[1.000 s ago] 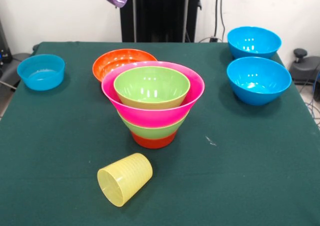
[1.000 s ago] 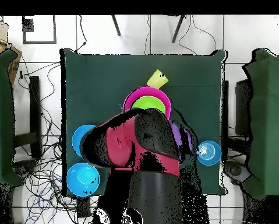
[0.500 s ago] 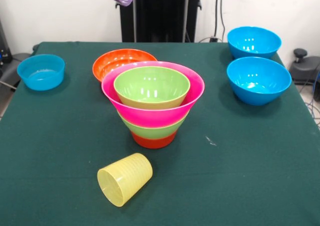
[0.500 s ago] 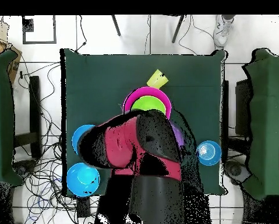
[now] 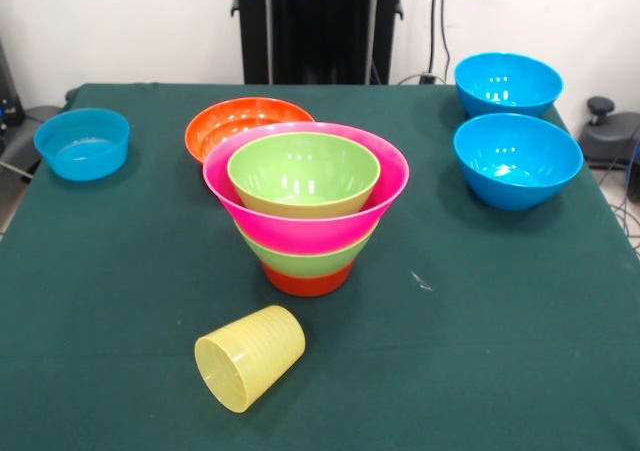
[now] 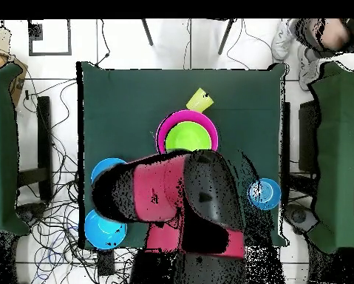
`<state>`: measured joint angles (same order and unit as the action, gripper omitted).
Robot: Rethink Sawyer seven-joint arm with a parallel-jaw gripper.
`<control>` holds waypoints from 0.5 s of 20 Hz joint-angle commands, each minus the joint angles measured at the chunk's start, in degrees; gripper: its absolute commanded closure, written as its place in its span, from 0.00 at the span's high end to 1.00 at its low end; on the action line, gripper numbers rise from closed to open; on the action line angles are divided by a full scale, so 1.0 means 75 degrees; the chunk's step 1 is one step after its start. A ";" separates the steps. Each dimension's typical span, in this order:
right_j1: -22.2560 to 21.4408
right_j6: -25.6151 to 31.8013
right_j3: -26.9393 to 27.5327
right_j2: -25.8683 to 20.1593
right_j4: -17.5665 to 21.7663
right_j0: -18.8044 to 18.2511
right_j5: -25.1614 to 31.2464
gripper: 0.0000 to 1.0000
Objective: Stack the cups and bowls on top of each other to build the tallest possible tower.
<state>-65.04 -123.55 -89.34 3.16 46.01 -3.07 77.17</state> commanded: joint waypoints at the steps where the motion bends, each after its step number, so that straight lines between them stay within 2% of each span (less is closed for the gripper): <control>1: -0.0347 0.1514 -0.1070 -0.0255 -0.0405 -0.0162 -0.0478 0.00; 5: -0.0109 0.1149 -0.1079 -0.0309 -0.0326 -0.0180 -0.0646 0.00; 10: 0.0145 0.0631 -0.1354 -0.0309 -0.0339 -0.0262 -0.1308 0.00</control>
<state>-67.05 -123.55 -91.81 3.16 44.89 -3.58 73.90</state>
